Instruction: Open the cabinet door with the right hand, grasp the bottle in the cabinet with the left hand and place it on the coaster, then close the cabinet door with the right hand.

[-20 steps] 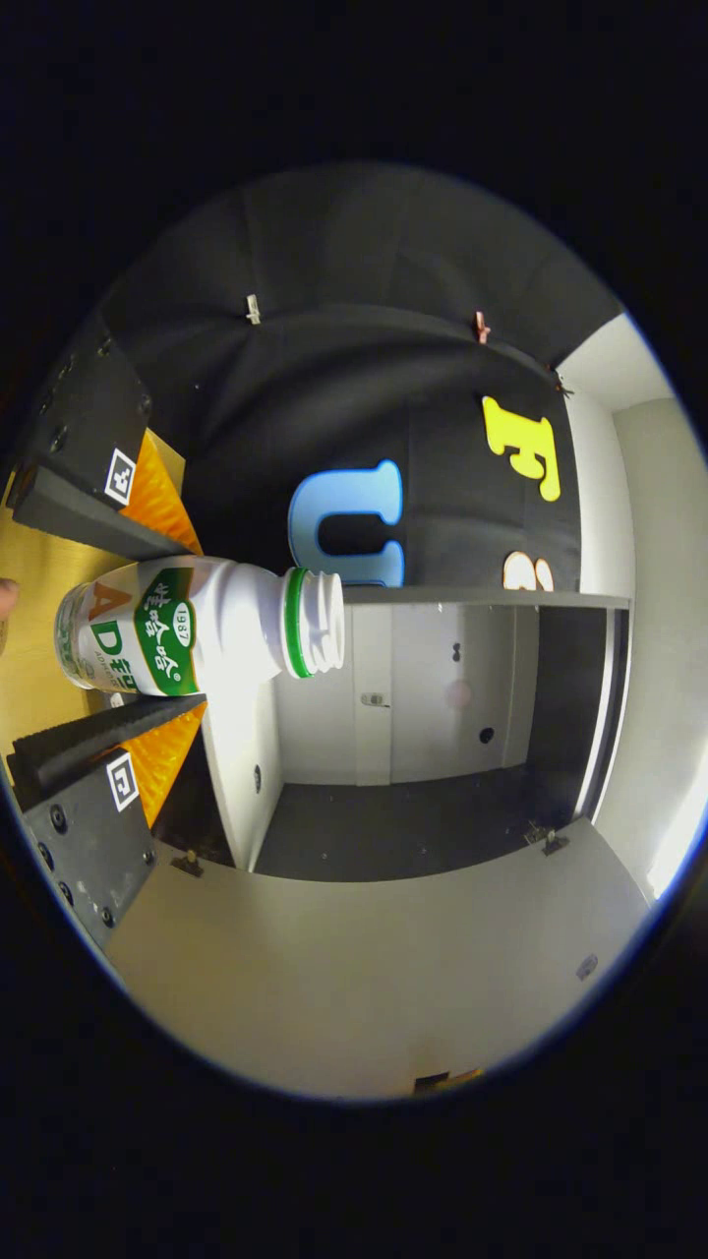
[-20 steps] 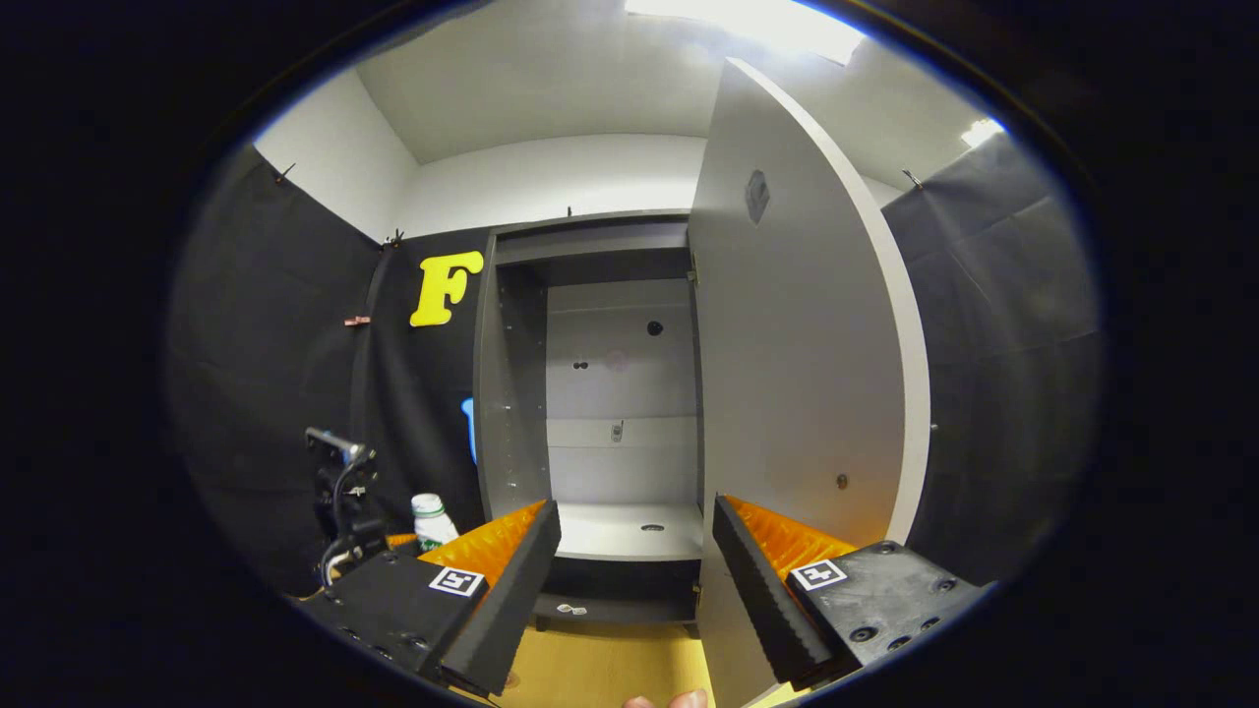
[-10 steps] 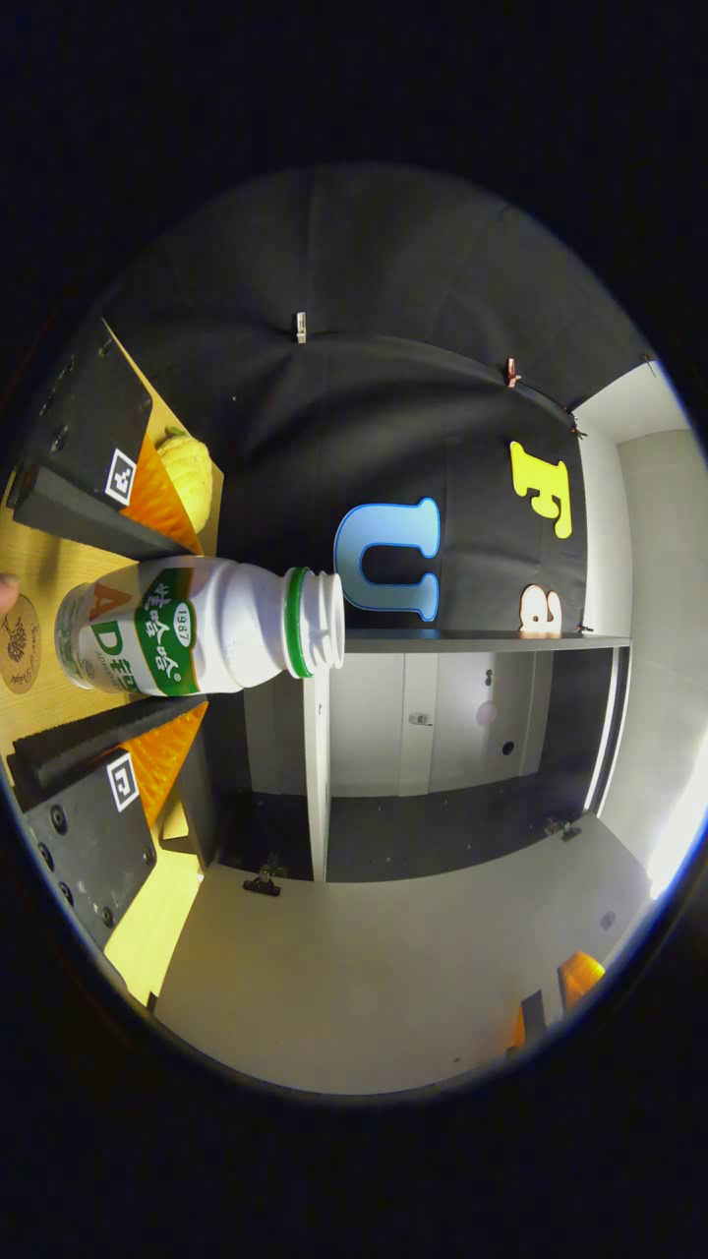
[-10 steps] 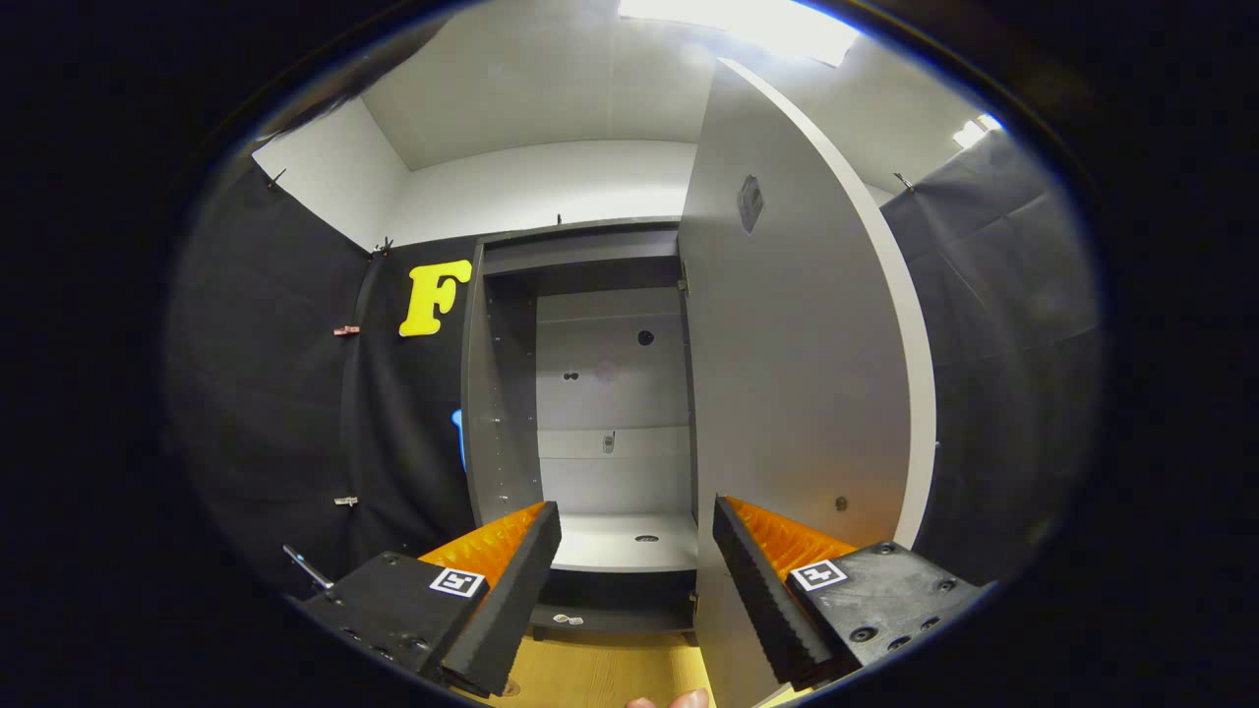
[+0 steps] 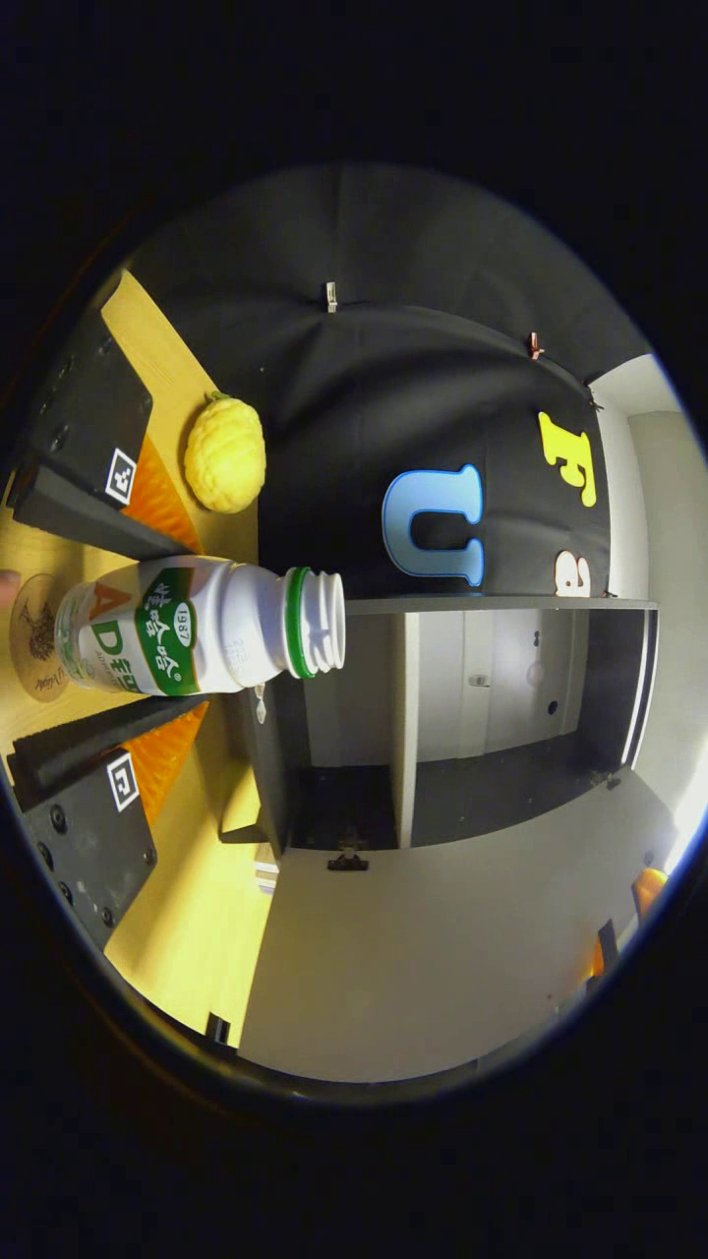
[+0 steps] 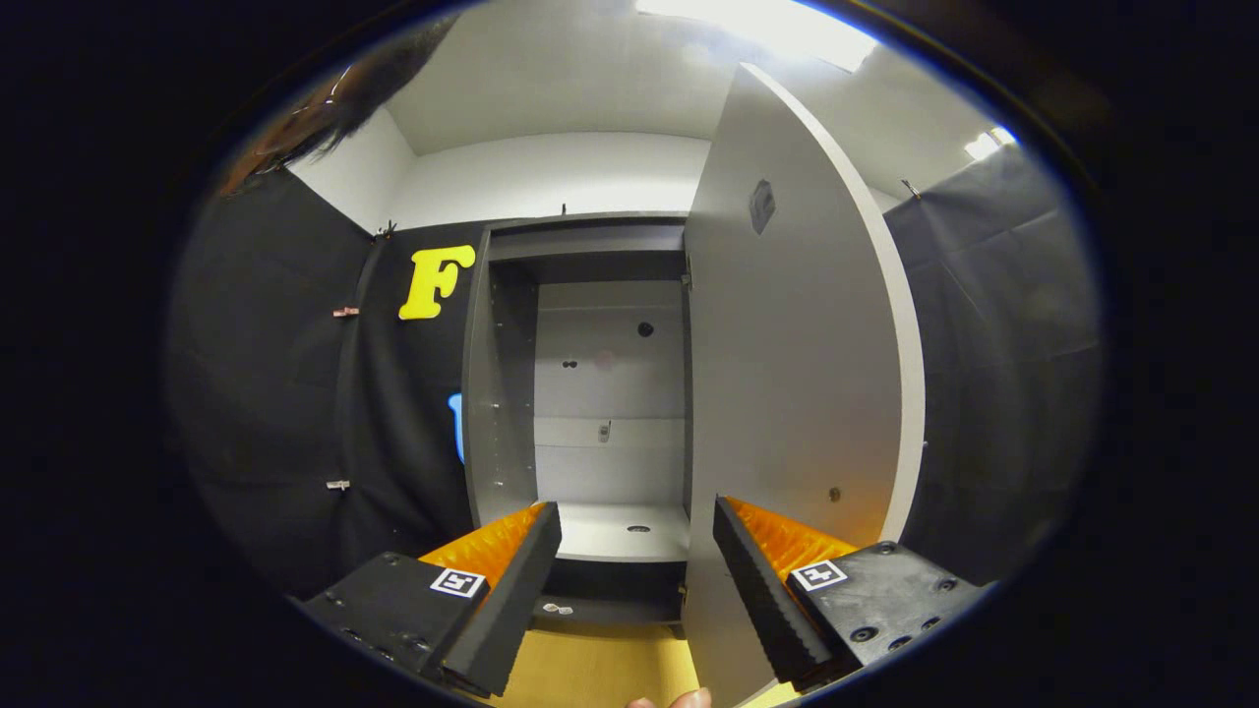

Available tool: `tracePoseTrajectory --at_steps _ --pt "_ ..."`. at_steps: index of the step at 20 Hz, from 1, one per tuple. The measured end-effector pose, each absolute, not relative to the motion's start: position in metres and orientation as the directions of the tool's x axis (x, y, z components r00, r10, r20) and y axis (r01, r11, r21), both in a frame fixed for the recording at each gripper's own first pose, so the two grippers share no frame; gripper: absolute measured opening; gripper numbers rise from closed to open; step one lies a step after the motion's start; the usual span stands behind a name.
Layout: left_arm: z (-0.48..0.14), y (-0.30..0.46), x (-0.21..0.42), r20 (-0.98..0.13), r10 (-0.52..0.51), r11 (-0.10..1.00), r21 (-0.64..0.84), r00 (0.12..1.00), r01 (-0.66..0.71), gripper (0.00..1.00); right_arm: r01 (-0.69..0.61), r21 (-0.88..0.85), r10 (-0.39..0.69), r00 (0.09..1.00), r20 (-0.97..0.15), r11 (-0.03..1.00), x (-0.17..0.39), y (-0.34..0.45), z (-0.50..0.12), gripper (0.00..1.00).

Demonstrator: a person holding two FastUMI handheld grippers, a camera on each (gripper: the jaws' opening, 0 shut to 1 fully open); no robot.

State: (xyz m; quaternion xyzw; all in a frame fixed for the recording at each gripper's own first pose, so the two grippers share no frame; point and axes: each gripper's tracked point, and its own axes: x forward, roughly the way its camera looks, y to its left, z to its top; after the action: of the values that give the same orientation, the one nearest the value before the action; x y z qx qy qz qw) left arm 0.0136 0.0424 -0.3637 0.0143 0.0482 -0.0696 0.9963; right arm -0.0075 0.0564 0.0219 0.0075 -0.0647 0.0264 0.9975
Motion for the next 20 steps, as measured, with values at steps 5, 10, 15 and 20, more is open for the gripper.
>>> tracePoseTrajectory --at_steps 5,10,15,20 --pt "-0.391 0.047 0.007 -0.127 -0.122 0.992 0.026 0.984 0.126 0.77 -0.052 -0.029 0.055 0.995 0.089 0.998 -0.013 0.056 0.012 0.93" --pt "-0.400 0.048 0.006 -0.145 -0.124 0.991 0.024 0.982 0.129 0.78 -0.061 -0.043 0.064 0.996 0.068 0.997 -0.020 0.060 0.009 0.98" --pt "-0.415 0.045 0.003 -0.180 -0.112 0.993 0.010 0.977 0.116 0.81 -0.076 -0.062 0.080 0.995 0.056 0.995 -0.021 0.065 0.007 0.98" --pt "-0.418 0.046 -0.013 -0.223 -0.109 0.993 0.018 0.969 0.115 0.98 -0.089 -0.042 0.091 0.994 0.053 0.995 -0.023 0.065 0.009 0.98"
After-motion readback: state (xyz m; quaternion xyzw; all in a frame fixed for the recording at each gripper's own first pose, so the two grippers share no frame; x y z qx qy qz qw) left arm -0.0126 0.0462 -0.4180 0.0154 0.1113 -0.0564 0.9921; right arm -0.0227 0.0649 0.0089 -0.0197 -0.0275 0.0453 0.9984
